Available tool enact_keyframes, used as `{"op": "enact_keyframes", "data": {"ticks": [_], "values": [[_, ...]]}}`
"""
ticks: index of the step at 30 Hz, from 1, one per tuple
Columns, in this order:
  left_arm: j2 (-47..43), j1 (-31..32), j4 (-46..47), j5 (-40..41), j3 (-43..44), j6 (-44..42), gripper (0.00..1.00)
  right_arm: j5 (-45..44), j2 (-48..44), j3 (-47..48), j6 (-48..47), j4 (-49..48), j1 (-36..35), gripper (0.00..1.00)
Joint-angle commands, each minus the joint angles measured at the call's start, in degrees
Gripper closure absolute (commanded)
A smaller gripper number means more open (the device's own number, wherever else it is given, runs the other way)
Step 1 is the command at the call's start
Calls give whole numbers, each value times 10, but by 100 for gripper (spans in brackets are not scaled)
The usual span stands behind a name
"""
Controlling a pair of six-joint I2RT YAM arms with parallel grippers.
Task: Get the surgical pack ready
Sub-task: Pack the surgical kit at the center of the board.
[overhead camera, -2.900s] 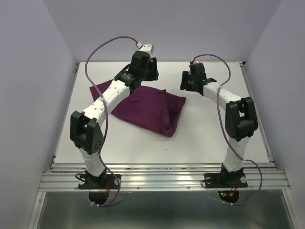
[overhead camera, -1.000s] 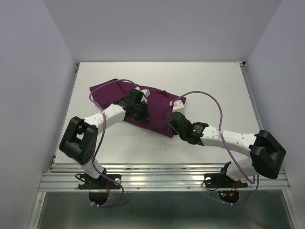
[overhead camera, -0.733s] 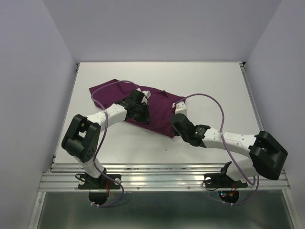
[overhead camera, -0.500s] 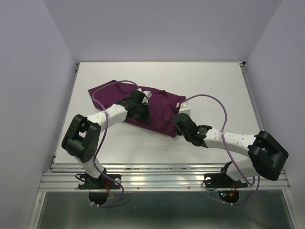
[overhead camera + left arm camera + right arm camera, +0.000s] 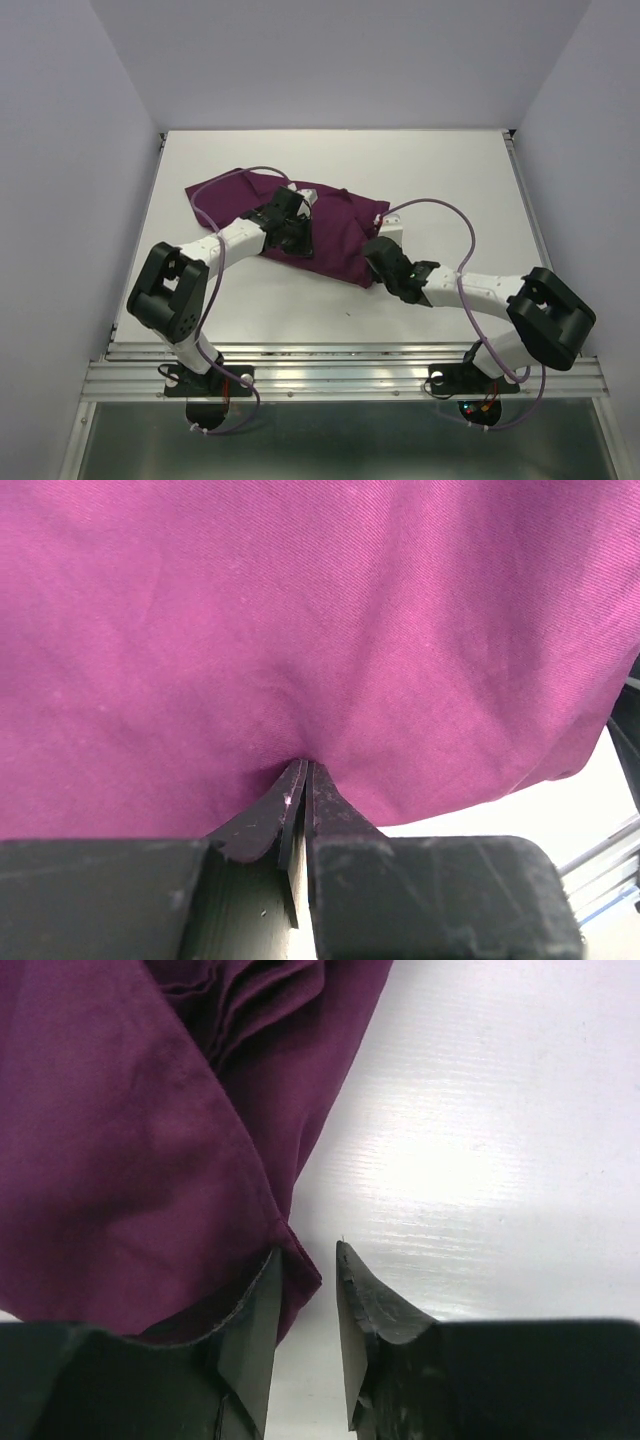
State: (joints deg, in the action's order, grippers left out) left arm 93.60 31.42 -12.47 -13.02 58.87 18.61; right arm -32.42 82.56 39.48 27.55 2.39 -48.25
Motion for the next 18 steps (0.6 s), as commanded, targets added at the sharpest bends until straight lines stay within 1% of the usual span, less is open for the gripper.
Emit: {"op": "enact_keyframes", "data": {"ticks": [1, 2, 3, 5, 8, 9, 11, 12, 13, 15, 18], "values": [[-34, -1, -21, 30, 17, -22, 87, -20, -7, -4, 18, 4, 8, 65], [-40, -1, -26, 37, 23, -23, 87, -19, -14, -1, 17, 9, 8, 64], [-43, -1, -29, 42, 26, -23, 87, -16, -18, 1, 17, 12, 8, 61], [-54, -1, -39, 62, 35, -24, 85, -4, -28, 5, 15, 17, 8, 60], [-66, -2, -52, 86, 60, -29, 78, 4, -45, 23, 12, 46, 8, 57], [-70, -3, -55, 95, 66, -31, 74, 5, -56, 30, 11, 51, 8, 51], [-73, -7, -63, 103, 81, -31, 69, 8, -71, 37, 7, 61, 8, 40], [-75, -7, -65, 112, 85, -30, 66, 9, -86, 42, 6, 64, 8, 32], [-77, -11, -68, 113, 90, -28, 61, 10, -95, 44, 5, 66, 8, 32], [-81, -19, -68, 117, 97, -24, 56, 25, -111, 46, -2, 71, 8, 27], [-89, -35, -68, 124, 96, -7, 51, 59, -133, 48, -7, 74, 8, 23]]}}
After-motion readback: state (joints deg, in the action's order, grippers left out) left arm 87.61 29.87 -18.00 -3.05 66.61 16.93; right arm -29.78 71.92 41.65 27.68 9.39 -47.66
